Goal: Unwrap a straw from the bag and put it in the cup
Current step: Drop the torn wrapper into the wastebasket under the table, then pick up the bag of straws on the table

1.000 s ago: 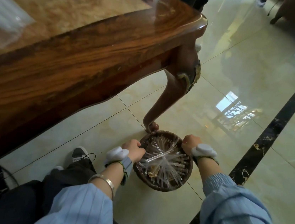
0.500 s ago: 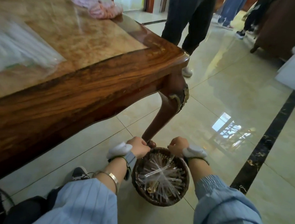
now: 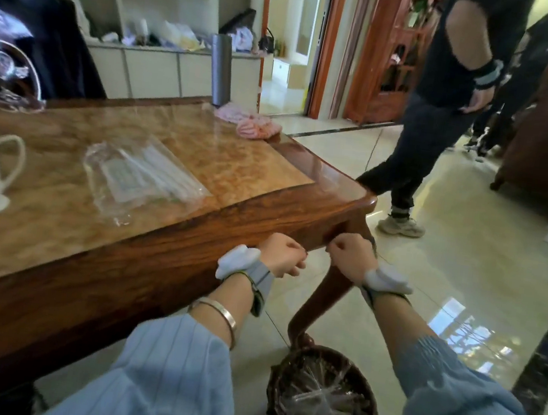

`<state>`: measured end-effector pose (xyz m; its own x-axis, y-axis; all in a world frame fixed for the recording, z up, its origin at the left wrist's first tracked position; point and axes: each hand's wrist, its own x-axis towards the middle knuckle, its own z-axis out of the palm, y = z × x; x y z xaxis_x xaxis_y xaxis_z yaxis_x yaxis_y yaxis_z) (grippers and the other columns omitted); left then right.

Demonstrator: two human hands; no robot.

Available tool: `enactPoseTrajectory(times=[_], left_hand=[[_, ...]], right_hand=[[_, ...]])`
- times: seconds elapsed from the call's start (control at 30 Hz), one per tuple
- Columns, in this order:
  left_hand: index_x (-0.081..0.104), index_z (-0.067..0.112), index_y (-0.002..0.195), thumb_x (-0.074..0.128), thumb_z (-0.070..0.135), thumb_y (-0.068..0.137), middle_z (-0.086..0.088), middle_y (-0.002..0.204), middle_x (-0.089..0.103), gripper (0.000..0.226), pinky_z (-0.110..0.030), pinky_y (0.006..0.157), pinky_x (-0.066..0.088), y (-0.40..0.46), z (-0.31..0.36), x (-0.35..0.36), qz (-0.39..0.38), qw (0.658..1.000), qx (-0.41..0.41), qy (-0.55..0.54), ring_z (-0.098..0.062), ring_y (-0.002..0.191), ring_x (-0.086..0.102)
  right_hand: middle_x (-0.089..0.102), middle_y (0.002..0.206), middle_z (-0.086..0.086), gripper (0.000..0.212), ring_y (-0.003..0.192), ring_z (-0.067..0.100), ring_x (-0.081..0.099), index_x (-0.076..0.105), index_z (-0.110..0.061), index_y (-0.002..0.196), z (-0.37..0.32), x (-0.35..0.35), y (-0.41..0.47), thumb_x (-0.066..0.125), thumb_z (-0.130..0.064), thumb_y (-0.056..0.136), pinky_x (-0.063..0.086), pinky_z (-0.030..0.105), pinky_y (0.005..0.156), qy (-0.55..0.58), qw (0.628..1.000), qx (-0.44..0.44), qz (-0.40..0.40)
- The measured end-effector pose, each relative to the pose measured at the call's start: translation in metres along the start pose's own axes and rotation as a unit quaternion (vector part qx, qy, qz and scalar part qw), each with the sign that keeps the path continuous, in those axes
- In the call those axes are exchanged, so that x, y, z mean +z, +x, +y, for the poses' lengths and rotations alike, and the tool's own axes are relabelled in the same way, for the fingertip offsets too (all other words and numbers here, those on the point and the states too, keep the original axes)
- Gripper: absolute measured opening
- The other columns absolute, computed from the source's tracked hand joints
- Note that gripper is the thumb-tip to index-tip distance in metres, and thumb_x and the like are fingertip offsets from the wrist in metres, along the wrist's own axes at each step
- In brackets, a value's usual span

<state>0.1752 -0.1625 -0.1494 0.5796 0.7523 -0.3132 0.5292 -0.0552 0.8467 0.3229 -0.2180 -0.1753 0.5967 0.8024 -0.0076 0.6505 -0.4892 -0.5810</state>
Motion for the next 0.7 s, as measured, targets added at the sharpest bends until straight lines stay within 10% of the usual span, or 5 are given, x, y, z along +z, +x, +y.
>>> enactPoseTrajectory(times=[0.17,0.43,0.57,0.7], left_hand=[[0.068,0.005,0.101,0.048,0.009,0.093,-0.002,0.069,0.064,0.022,-0.007,0.036,0.042,-0.012,0.017,-0.055,0.117,0.991,0.056,-0.031,-0.005,0.046,0.055],[0.039,0.02,0.137,0.056,0.038,0.088,-0.017,0.139,0.044,0.055,-0.046,0.104,0.039,-0.011,-0.004,-0.148,0.431,0.902,-0.023,0.021,-0.038,0.125,0.044],[0.005,0.023,0.151,0.062,0.041,0.084,-0.014,0.159,0.011,0.09,-0.052,0.115,0.025,-0.001,-0.036,-0.182,0.404,0.913,-0.037,-0.038,-0.038,0.144,0.02],[0.012,0.015,0.151,0.065,0.049,0.071,-0.021,0.155,0.021,0.102,-0.053,0.116,0.022,-0.008,-0.055,-0.189,0.327,0.94,-0.096,0.012,-0.04,0.142,0.023]], right_hand=[[0.069,0.088,0.012,0.026,0.084,0.031,0.064,0.067,-0.009,0.079,-0.062,-0.007,0.013,0.048,-0.023,0.089,0.05,0.036,0.078,0.014,0.996,-0.086,0.029],[0.061,0.124,0.016,0.043,0.109,0.033,0.059,0.052,-0.002,0.128,-0.169,0.031,0.023,0.043,-0.03,0.096,0.044,0.032,0.079,0.02,0.987,-0.141,-0.076],[0.06,0.108,0.02,0.039,0.11,0.039,0.058,0.055,0.001,0.109,-0.208,0.056,0.024,0.04,-0.034,0.098,0.043,0.036,0.078,0.036,0.982,-0.13,-0.135],[0.066,0.11,0.021,0.055,0.103,0.036,0.063,0.061,0.004,0.108,-0.231,0.074,0.024,0.045,-0.046,0.093,0.049,0.038,0.078,0.016,0.981,-0.109,-0.162]])
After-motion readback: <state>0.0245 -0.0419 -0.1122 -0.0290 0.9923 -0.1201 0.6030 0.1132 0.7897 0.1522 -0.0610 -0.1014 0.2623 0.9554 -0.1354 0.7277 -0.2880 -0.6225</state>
